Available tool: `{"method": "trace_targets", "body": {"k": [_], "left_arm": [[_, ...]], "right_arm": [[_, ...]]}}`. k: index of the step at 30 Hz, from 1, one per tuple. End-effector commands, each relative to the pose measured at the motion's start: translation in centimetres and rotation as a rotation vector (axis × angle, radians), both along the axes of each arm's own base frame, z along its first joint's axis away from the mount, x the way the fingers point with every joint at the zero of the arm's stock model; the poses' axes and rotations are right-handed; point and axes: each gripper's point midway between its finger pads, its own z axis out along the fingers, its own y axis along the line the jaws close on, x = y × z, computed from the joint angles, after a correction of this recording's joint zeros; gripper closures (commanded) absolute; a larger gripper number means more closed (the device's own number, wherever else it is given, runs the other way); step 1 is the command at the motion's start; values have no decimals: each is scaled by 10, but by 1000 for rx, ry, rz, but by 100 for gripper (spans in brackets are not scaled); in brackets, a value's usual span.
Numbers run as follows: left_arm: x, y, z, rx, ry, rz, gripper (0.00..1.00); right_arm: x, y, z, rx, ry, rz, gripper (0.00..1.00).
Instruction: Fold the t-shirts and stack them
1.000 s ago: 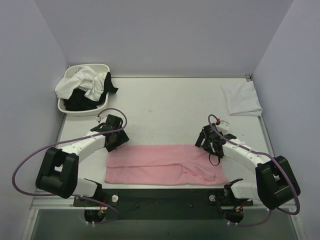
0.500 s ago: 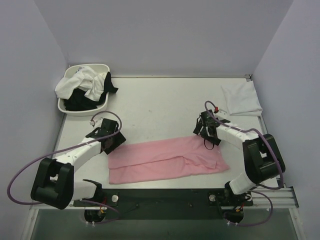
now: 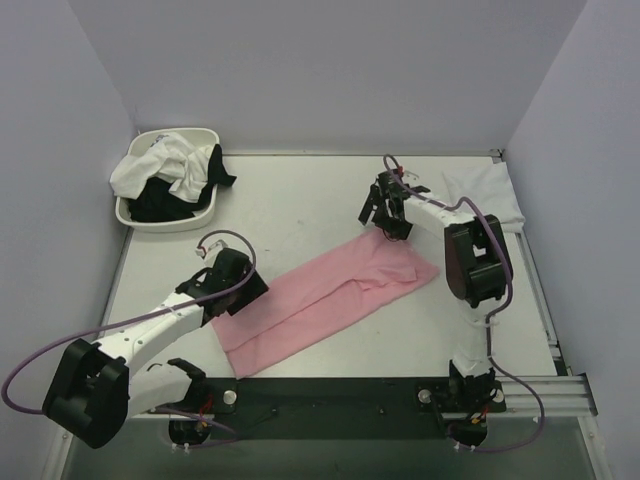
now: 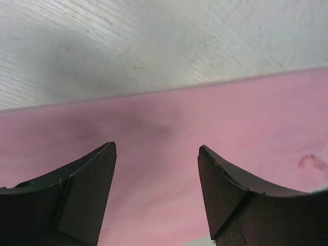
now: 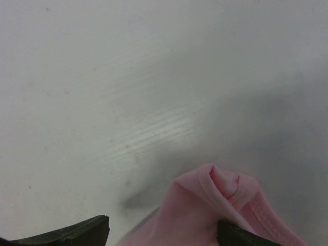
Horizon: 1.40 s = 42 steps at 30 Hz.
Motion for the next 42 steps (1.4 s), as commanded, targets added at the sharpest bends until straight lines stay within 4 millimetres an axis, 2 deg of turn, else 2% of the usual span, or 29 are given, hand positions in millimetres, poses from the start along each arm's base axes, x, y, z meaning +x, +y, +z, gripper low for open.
{"method": "trace_targets", "body": {"k": [1, 3, 4, 6, 7, 9, 10, 11, 13, 14, 15, 19, 22, 24, 26, 27, 28, 29, 30, 31, 32, 33, 34, 35, 36, 37, 38, 40, 42], "left_arm": [[1, -27, 27, -37, -87, -33, 26], [-1, -33, 33, -21, -103, -50, 26], [-3, -40, 38, -22, -109, -71, 26], [-5, -45, 41, -20, -114, -90, 26], [-8, -50, 42, -23, -114, -107, 26], [-11, -55, 43, -26, -117, -123, 26], [-13, -57, 43, -28, -115, -129, 25], [-15, -61, 44, -30, -126, -142, 26], [-17, -63, 45, -24, -124, -151, 26], [-18, -64, 47, -24, -133, -156, 26], [-18, -66, 49, -26, -137, -161, 26], [-13, -70, 57, -2, -175, -196, 26], [-7, -66, 64, 57, -187, -207, 26], [-7, -63, 66, 86, -178, -208, 25], [-5, -62, 62, 111, -174, -227, 25], [-4, -62, 60, 120, -171, -228, 25], [-4, -62, 54, 138, -159, -239, 25], [-3, -63, 50, 143, -151, -241, 25], [-4, -64, 46, 146, -141, -249, 25], [-7, -67, 38, 150, -114, -268, 25], [-7, -68, 35, 152, -107, -276, 25], [-9, -68, 31, 153, -91, -278, 25], [-14, -69, 25, 165, -73, -290, 25], [-16, -68, 23, 166, -65, -291, 25], [-18, -67, 20, 166, -56, -294, 25], [-22, -66, 15, 171, -43, -299, 25], [-25, -66, 13, 167, -37, -304, 25], [-33, -64, 6, 162, -11, -315, 25], [-41, -65, 0, 144, 10, -331, 25]], "right_arm": [[15, 34, -12, 42, 85, 139, 13], [32, 46, -5, 49, 62, 161, 12], [54, 56, 5, 56, 20, 169, 12], [65, 70, 10, 45, 5, 208, 12], [84, 81, 21, 54, -41, 221, 11], [94, 98, 27, 86, -54, 262, 10], [99, 104, 17, 97, -45, 272, 9], [112, 117, 38, 141, -98, 292, 9], [121, 130, 36, 168, -113, 313, 8], [133, 137, 55, 189, -165, 325, 8], [135, 142, 53, 202, -171, 338, 7], [157, 159, 100, 278, -307, 372, 2], [157, 140, 151, 222, -409, 371, 0], [137, 120, 186, 172, -461, 368, 0], [124, 101, 209, 100, -511, 363, 0], [109, 91, 247, 94, -570, 360, 0], [95, 83, 229, 66, -523, 358, 0], [83, 78, 235, 63, -526, 368, 0], [66, 71, 258, 69, -562, 365, 0], [52, 64, 241, 59, -520, 364, 0], [41, 61, 238, 63, -510, 366, 0], [27, 55, 260, 77, -562, 364, 0], [13, 50, 240, 71, -517, 363, 0], [-1, 46, 254, 85, -545, 362, 0], [-8, 44, 254, 91, -549, 362, 0], [-19, 41, 238, 90, -517, 366, 0], [-27, 39, 247, 106, -537, 368, 0], [-39, 36, 235, 100, -513, 372, 0], [-47, 31, 236, 97, -512, 369, 0]]}}
